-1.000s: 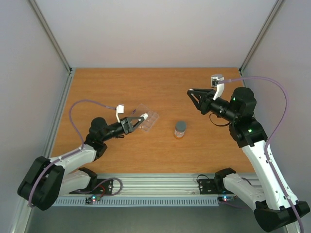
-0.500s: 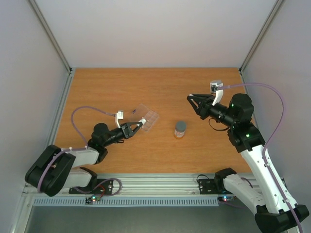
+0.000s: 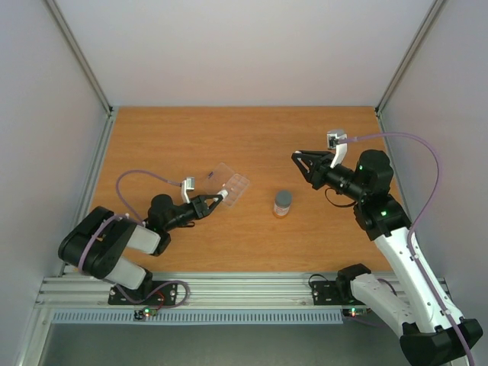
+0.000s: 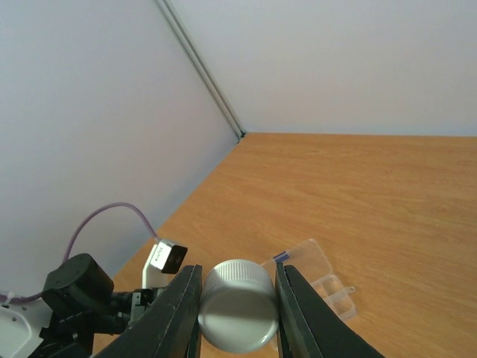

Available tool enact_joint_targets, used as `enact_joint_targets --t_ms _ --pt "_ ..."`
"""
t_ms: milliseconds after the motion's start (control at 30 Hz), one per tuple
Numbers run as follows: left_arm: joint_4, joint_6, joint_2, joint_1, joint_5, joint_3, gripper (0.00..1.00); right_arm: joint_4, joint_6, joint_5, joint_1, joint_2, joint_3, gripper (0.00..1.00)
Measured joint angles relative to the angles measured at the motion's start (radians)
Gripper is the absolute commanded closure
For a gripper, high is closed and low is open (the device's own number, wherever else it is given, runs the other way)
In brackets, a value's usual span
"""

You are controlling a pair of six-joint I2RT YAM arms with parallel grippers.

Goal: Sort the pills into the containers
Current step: Pour the pill into the pill container.

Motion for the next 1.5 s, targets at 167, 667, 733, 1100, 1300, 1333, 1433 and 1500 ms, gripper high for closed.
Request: enact_joint_targets --t_ms 167,667,733,1100,1300,1333,1433,1500 --pt "0.060 0.000 0.087 0.008 0.001 -0.001 1.00 0.011 0.000 0.000 0.000 0.005 -0.004 0.79" --pt "0.131 0.000 0.220 0.012 0.008 0.000 1.00 0.031 -0.001 0.000 0.000 0.036 -0.011 0.79" --pt "0.131 0.003 0.221 0.012 0.007 0.002 1.00 0.035 -0.001 0.000 0.000 0.042 -0.011 0.79" --pt "0.107 0.028 0.235 0.012 0.005 0.033 1.00 0.047 -0.001 0.000 0.000 0.075 -0.011 0.80" --pt "0.095 0.031 0.259 0.012 0.003 0.039 1.00 0.047 -0.002 0.000 0.000 0.084 -0.011 0.80" --pt "0.092 0.032 0.261 0.012 0.003 0.040 1.00 0.047 -0.003 0.000 0.000 0.086 -0.011 0.80" --pt "0.084 0.034 0.265 0.012 -0.001 0.040 1.00 0.048 -0.003 0.000 0.000 0.091 -0.011 0.80" --pt "0.079 0.036 0.266 0.012 -0.002 0.040 1.00 0.048 -0.003 0.000 0.000 0.095 -0.011 0.80"
